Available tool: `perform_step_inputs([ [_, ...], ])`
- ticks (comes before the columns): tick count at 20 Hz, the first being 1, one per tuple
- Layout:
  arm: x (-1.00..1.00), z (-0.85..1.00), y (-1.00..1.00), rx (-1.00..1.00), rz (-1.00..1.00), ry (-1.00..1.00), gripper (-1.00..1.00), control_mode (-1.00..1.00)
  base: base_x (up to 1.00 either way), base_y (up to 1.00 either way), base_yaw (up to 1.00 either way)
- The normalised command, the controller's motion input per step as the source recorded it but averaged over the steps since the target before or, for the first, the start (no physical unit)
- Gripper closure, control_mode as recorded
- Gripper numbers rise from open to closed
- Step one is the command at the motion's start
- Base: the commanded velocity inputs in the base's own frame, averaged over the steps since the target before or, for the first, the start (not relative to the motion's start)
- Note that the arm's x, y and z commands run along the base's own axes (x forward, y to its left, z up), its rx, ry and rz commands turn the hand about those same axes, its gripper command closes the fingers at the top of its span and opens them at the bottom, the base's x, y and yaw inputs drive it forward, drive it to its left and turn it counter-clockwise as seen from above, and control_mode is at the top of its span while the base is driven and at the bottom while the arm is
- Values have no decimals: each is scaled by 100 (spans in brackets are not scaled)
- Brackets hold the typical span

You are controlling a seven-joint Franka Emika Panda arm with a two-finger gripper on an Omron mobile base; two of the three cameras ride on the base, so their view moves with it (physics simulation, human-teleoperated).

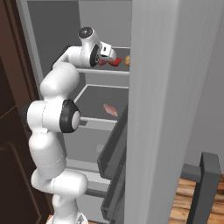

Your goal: Place one onion and one steak in each tupperware on the nearby counter, to pack two identical lunches.

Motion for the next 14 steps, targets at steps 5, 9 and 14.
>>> perform_step_inputs([
  [5, 0, 0, 0, 0, 0, 0, 100, -100, 0, 0, 0],
  [9, -80, -17, 0, 0, 0, -6, 100, -100, 0, 0, 0],
  [14, -100, 0, 0, 0, 0, -14, 100, -100, 0, 0, 0],
])
